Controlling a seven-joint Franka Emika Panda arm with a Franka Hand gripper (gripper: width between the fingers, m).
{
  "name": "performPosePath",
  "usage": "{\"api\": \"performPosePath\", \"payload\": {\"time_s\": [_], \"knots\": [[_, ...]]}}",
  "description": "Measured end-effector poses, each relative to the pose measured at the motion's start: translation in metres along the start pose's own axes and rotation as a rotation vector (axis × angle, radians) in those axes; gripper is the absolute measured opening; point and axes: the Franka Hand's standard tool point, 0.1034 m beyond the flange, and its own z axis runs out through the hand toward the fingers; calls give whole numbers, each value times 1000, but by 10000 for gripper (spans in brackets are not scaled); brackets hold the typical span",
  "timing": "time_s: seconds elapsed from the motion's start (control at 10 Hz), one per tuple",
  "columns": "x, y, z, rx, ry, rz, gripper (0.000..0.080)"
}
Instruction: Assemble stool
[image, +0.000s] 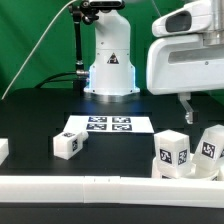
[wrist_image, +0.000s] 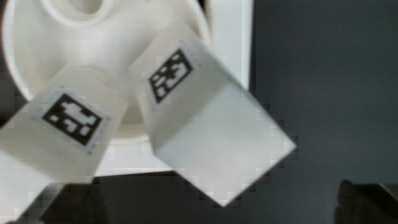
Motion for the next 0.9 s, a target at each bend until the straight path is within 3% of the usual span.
{"api": "performPosePath", "payload": {"time_s": [0.2,0.4,0.9], "knots": [[0,3,0,-7,0,-144,649],[-2,2,3,-37,-1,-309,649],[-15,-3,13,-43,-29,-457,649]]}}
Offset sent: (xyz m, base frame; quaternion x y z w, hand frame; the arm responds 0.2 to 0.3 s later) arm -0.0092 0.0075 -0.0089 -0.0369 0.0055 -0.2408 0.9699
